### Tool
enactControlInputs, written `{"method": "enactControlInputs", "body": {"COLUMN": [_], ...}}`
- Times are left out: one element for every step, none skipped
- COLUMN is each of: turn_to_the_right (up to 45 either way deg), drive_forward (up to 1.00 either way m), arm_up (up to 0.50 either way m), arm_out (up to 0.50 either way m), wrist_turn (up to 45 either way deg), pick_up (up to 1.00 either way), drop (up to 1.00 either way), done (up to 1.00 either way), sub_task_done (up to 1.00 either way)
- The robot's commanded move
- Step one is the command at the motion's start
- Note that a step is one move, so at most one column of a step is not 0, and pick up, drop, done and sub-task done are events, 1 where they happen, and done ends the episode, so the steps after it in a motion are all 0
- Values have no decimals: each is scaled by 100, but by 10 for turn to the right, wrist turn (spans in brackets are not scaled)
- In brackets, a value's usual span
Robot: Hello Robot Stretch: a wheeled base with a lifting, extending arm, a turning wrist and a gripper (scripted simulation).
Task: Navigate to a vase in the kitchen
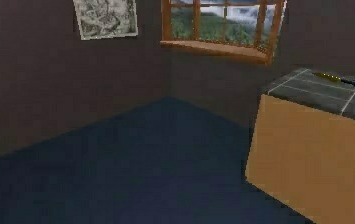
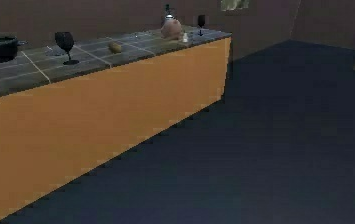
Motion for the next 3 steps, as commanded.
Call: {"method": "enactControlInputs", "body": {"turn_to_the_right": [0,-390,0], "drive_forward": [80,0,5], "arm_up": [0,0,0], "arm_out": [0,0,0], "wrist_turn": [0,0,0], "pick_up": [0,0,0], "drop": [0,0,0], "done": [0,0,0], "sub_task_done": [0,0,0]}}
